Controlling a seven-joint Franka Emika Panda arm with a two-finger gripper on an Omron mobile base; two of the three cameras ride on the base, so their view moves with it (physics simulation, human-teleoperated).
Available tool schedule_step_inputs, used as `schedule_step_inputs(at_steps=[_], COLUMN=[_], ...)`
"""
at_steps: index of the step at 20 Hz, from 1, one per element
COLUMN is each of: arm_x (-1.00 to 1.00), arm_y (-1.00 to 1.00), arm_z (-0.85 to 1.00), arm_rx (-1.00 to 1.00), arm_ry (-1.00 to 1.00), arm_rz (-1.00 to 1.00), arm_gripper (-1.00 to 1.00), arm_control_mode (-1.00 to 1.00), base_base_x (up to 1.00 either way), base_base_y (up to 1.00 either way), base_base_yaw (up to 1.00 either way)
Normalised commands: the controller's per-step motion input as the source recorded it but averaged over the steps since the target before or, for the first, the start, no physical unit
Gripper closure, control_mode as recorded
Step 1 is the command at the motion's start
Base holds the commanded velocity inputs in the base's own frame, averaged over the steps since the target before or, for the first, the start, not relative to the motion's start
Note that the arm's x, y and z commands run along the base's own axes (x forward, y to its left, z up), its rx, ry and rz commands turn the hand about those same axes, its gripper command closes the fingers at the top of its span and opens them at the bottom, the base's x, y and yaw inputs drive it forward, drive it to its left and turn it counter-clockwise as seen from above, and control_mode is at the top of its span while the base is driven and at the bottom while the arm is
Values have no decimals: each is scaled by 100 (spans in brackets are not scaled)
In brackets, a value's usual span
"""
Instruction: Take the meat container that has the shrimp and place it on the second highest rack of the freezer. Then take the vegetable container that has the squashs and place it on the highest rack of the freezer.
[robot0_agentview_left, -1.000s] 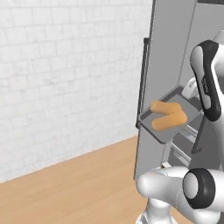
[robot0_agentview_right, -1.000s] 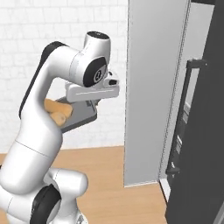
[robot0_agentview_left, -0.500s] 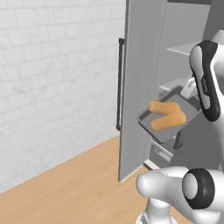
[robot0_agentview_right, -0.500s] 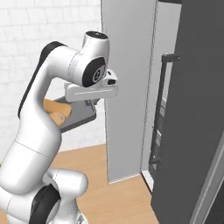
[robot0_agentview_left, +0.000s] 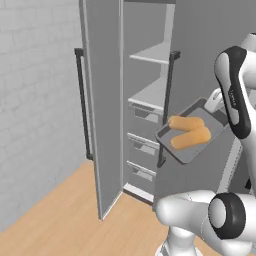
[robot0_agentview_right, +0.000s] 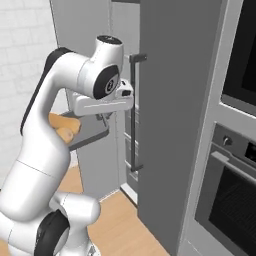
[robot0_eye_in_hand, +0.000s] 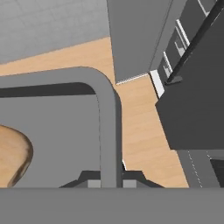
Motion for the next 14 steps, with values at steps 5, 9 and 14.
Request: schedule_step_inputs(at_steps=[5,9,14], arm_x=[0,0,0], arm_y=[0,0,0], arm_z=[0,0,0], arm_rx=[0,0,0], arm_ry=[0,0,0], arm_rz=[0,0,0], arm_gripper=[100,100,100], arm_control_mode=[100,100,100], base_base_x=[0,12,20], base_base_y=[60,75,60], base_base_yaw=[-30,-30,-34])
